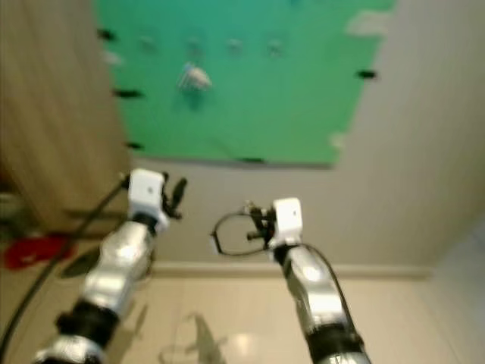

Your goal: Hang keys on a hook

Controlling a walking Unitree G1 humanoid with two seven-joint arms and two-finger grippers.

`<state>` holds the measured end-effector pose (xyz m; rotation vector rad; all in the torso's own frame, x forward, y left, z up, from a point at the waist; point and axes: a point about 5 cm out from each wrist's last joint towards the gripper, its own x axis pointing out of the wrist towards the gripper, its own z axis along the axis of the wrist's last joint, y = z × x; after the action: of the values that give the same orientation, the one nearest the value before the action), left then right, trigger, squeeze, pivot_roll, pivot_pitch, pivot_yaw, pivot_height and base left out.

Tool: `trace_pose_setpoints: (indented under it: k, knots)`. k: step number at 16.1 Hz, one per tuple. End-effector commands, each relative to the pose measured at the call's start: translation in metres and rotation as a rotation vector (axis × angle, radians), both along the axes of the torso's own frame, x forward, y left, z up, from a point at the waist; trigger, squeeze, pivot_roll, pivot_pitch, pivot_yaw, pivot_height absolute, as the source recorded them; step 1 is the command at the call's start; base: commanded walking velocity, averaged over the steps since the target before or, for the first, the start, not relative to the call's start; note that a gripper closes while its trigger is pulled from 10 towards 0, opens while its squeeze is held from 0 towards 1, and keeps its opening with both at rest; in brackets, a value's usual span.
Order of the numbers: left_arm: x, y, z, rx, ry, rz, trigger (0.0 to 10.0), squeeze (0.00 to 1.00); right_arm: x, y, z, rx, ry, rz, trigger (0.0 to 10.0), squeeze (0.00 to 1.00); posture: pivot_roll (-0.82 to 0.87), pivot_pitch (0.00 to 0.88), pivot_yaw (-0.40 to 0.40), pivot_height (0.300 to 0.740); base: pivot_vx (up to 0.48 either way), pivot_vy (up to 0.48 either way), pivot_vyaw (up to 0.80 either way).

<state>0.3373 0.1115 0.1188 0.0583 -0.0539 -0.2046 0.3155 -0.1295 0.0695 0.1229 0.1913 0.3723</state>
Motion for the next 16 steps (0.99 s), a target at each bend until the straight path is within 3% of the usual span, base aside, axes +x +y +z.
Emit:
trace_pose_setpoints:
  k: [1,3,4,7,8,10,13,14,16]
  knots:
    - [-0.001,0.001,0.001,-0.029,0.02,0.051,10.0,0.0,0.005,-0.009,0.013,-0.021,-0.075,-0.047,0.0,0.0,-0.04,0.0,-0.052,0.74,0.394,0.274,0.46]
    - [-0.012,0.004,-0.01,-0.007,0.112,0.058,10.0,0.0,0.003,-0.028,0.026,-0.045,-0.148,-0.182,0.0,0.0,-0.04,0.0,-0.054,0.74,0.394,0.274,0.46]
    - [-0.024,0.012,-0.013,0.013,0.142,0.064,10.0,0.0,-0.014,-0.041,0.023,-0.064,-0.145,-0.239,0.0,0.0,-0.03,0.0,-0.057,0.74,0.394,0.274,0.46]
    - [-0.049,0.024,-0.007,0.07,0.105,0.03,10.0,0.0,-0.055,-0.051,0.009,-0.076,-0.086,-0.243,0.0,0.0,-0.03,0.0,-0.068,0.74,0.394,0.274,0.46]
    - [-0.051,0.023,-0.003,0.078,0.081,0.004,10.0,0.0,-0.061,-0.05,0.002,-0.066,-0.055,-0.233,0.0,0.0,-0.02,0.0,-0.07,0.74,0.39,0.277,0.47]
    - [-0.045,0.019,0.001,0.069,0.086,-0.004,10.0,0.0,-0.055,-0.045,0.006,-0.068,-0.071,-0.22,0.0,0.0,-0.02,0.0,-0.066,0.74,0.394,0.27,0.46]
    - [-0.04,0.005,0.019,0.112,0.028,-0.083,10.0,0.0,-0.026,-0.043,0.039,-0.078,-0.161,-0.217,0.0,0.0,-0.03,0.0,-0.057,0.74,0.394,0.273,0.46]
    - [-0.037,0.003,0.019,0.164,0.032,-0.099,10.0,0.0,-0.019,-0.046,0.045,-0.084,-0.16,-0.221,0.0,0.0,-0.03,0.0,-0.057,0.74,0.0,0.0,0.43]
    - [-0.032,0.003,0.021,0.127,0.032,-0.114,10.0,0.0,-0.017,-0.049,0.042,-0.087,-0.134,-0.251,0.0,0.0,-0.03,0.0,-0.062,0.74,0.0,0.0,0.0]
